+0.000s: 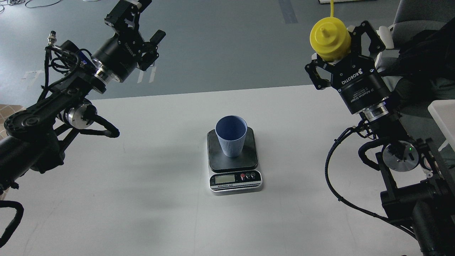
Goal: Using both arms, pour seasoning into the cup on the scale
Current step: 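Bring the yellow bottle upright and lower it back to the table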
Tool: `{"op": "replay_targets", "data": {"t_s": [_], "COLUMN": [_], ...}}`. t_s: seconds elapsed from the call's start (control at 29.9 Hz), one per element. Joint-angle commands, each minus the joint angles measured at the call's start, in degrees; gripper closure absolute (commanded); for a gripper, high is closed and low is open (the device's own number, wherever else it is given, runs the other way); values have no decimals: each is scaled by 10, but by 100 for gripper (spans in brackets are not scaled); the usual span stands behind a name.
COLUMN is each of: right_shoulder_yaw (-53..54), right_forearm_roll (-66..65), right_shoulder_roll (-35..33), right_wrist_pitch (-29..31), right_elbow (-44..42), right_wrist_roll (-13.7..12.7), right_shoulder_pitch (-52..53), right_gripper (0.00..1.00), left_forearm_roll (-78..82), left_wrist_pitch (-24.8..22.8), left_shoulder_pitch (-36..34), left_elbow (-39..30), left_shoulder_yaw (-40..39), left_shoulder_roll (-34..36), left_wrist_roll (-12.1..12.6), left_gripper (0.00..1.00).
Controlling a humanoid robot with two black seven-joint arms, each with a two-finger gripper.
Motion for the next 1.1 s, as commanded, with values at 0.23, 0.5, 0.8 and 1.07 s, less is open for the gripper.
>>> {"op": "replay_targets", "data": {"t_s": [0.23,0.5,0.8,1.07], "right_shoulder_yaw": [18,40,74,61], "right_forearm_roll": [97,144,163,216], "right_shoulder_roll": [0,0,0,0], "right_wrist_pitch": [4,4,4,4], "right_elbow": [-42,-64,-137,-190], "right_wrist_roll": [53,60,54,34], "right_shoulder_pitch": [-100,-121,-142,-149], "right_gripper": [100,100,100,100], "left_forearm_roll": [3,3,2,2], "left_wrist_pitch": [5,6,4,5], "left_shoulder_pitch": [-7,-7,-7,-5], "left_elbow": [-19,-27,-48,-74], "left_shoulder_yaw": [30,38,37,38], "left_shoulder_roll": [21,24,58,86], "left_wrist_roll": [0,0,0,0], "left_gripper": [2,2,2,2]}}
